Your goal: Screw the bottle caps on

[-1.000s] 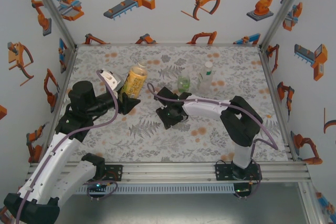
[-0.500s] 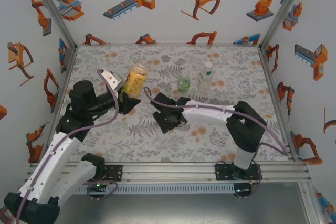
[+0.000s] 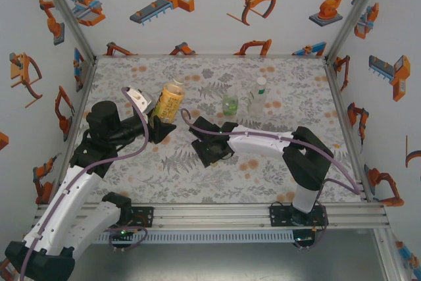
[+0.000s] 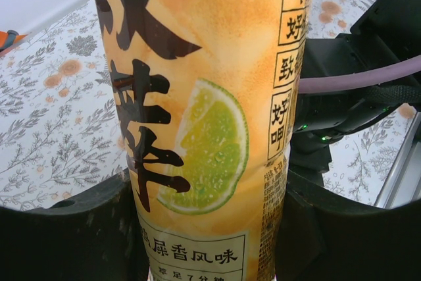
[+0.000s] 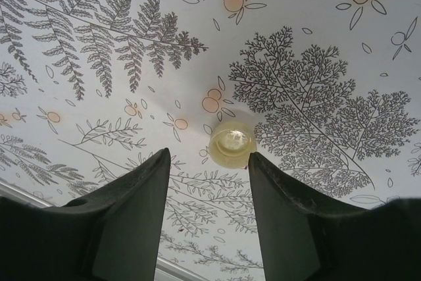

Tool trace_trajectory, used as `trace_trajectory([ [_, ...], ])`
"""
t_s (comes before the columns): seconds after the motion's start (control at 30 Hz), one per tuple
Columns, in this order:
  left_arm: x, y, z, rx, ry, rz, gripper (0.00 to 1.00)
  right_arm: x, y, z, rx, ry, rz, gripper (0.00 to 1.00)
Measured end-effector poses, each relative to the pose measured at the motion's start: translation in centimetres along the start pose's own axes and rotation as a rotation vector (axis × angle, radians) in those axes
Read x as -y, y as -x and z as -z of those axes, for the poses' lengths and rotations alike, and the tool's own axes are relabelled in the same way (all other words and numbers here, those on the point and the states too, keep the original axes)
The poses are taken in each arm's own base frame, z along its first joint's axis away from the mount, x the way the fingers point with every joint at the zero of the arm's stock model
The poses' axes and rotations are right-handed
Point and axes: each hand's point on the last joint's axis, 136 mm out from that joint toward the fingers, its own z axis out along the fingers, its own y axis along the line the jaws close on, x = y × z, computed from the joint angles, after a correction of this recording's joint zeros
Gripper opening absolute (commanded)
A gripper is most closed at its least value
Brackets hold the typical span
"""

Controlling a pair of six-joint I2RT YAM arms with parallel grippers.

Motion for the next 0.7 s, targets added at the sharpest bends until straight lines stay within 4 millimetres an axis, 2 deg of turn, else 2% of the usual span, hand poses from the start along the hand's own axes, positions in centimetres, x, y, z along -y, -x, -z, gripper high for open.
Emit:
trace_trajectory([
  [0.7,0.0,0.0,0.0,0.000,0.000,0.000,0.00,0.3,-0.8,-1.2,-0.037,-0.019,0.002,0.51],
])
